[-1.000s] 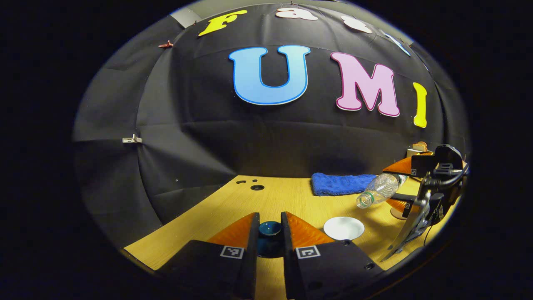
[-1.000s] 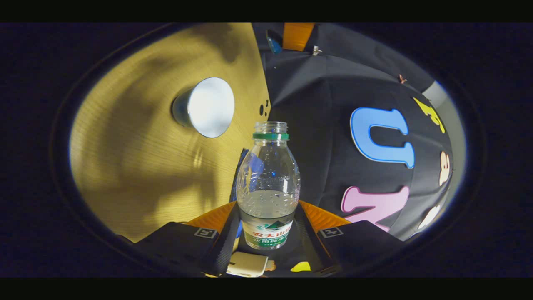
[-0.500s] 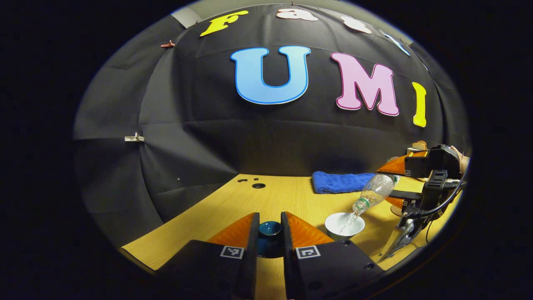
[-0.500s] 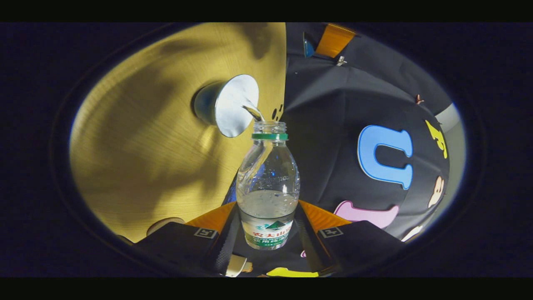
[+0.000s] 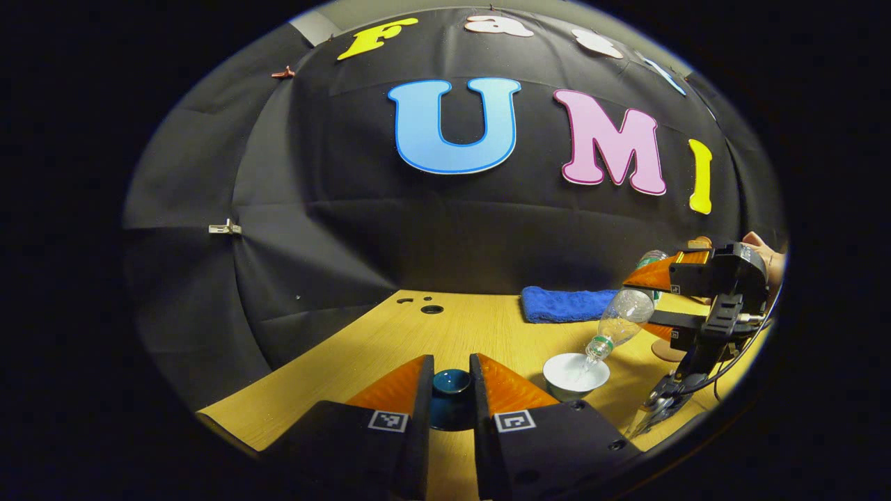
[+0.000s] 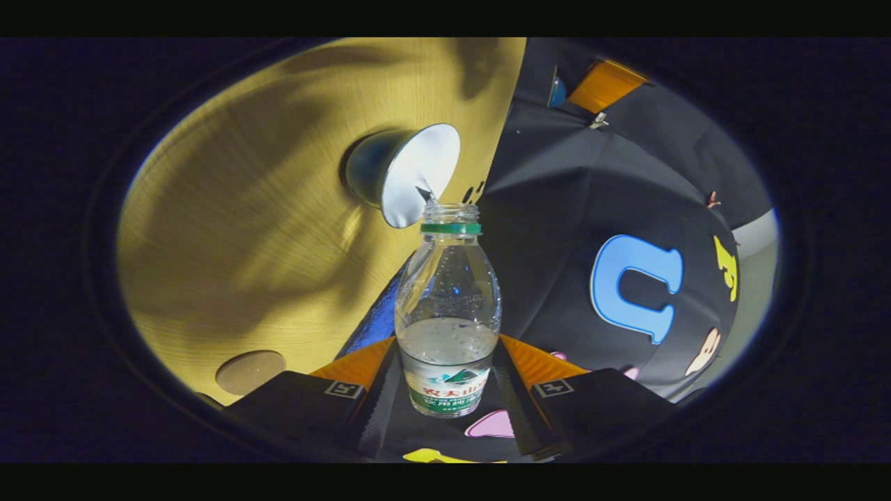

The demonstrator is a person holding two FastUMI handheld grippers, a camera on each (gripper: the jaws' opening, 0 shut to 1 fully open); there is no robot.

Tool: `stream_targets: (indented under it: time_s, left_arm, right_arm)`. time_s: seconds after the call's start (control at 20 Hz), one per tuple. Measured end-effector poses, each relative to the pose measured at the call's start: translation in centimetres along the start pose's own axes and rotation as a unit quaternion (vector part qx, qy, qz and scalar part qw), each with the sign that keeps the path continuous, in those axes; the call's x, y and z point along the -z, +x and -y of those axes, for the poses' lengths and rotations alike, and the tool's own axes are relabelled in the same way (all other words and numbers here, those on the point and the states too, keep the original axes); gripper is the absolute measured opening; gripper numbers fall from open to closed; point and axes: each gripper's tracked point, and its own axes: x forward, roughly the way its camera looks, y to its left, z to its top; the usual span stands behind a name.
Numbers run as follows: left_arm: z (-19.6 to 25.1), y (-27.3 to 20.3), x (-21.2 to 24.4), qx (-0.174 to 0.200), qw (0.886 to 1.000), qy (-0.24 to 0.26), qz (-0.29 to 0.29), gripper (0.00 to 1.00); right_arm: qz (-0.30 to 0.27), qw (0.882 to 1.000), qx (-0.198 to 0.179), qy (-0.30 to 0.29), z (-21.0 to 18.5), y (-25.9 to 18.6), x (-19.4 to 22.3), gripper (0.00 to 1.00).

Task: Open the teacup lid with one hand, grasp the water bottle and pour water into the teacup with the other hand; after pouring, place the water bottle on the coaster and then close the teacup lid.

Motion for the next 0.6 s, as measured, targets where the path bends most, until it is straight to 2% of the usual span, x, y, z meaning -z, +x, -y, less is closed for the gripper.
stream_targets:
  time_s: [0.05, 0.1, 0.15, 0.6]
  left_arm:
    - [-0.1, -0.1, 0.1, 0.000, 1.000, -0.002, 0.000, 0.30]
    - [-0.1, -0.2, 0.0, 0.001, 1.000, -0.005, 0.001, 0.31]
    - [-0.1, -0.2, 0.1, 0.002, 1.000, -0.007, 0.002, 0.31]
    - [-0.7, -0.6, -0.1, 0.001, 1.000, -0.013, 0.006, 0.31]
  right_arm:
    - [0.001, 1.000, 0.002, -0.012, 0.2, 0.1, 0.1, 0.73]
    - [0.001, 1.000, 0.000, -0.022, 0.4, 0.2, 0.1, 0.70]
    - [-0.001, 1.000, -0.002, -0.029, 0.5, 0.4, 0.3, 0.73]
    - [0.019, 0.997, 0.001, -0.073, 1.3, 0.1, -0.5, 0.73]
